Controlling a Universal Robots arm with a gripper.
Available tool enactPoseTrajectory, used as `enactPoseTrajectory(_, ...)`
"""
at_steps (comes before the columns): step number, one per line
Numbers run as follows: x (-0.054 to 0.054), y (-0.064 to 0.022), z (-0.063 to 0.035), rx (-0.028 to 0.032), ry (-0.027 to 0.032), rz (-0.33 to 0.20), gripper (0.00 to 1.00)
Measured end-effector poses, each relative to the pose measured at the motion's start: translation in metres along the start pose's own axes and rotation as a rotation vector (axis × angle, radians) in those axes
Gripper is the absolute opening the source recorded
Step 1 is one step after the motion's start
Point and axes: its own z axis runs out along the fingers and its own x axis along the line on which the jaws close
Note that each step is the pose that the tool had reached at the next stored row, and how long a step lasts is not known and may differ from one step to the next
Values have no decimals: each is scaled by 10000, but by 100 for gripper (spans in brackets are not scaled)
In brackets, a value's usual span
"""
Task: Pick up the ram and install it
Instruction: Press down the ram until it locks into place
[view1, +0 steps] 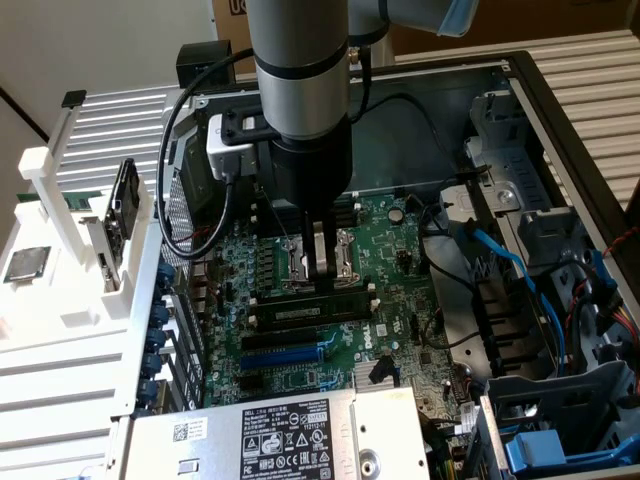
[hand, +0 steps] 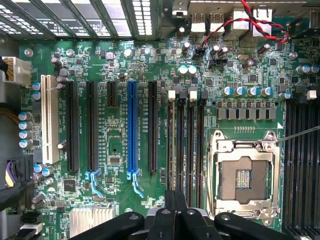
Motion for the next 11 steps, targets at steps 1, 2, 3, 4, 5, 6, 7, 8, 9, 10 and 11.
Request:
enactPoseTrajectory(1, 0, 0, 0, 0, 0, 0, 10)
enactPoseTrajectory(2, 0, 0, 0, 0, 0, 0, 10)
enactPoseTrajectory(3, 0, 0, 0, 0, 0, 0, 10)
enactPoseTrajectory(4, 0, 0, 0, 0, 0, 0, 10)
enactPoseTrajectory(5, 0, 0, 0, 0, 1, 0, 10)
enactPoseTrajectory(6, 0, 0, 0, 0, 0, 0, 10)
enactPoseTrajectory(7, 0, 0, 0, 0, 0, 0, 10)
enactPoseTrajectory(8, 0, 0, 0, 0, 0, 0, 10)
enactPoseTrajectory(9, 0, 0, 0, 0, 0, 0, 10)
enactPoseTrajectory(10, 0, 0, 0, 0, 0, 0, 10)
enactPoseTrajectory(11, 0, 1, 0, 0, 0, -1, 10)
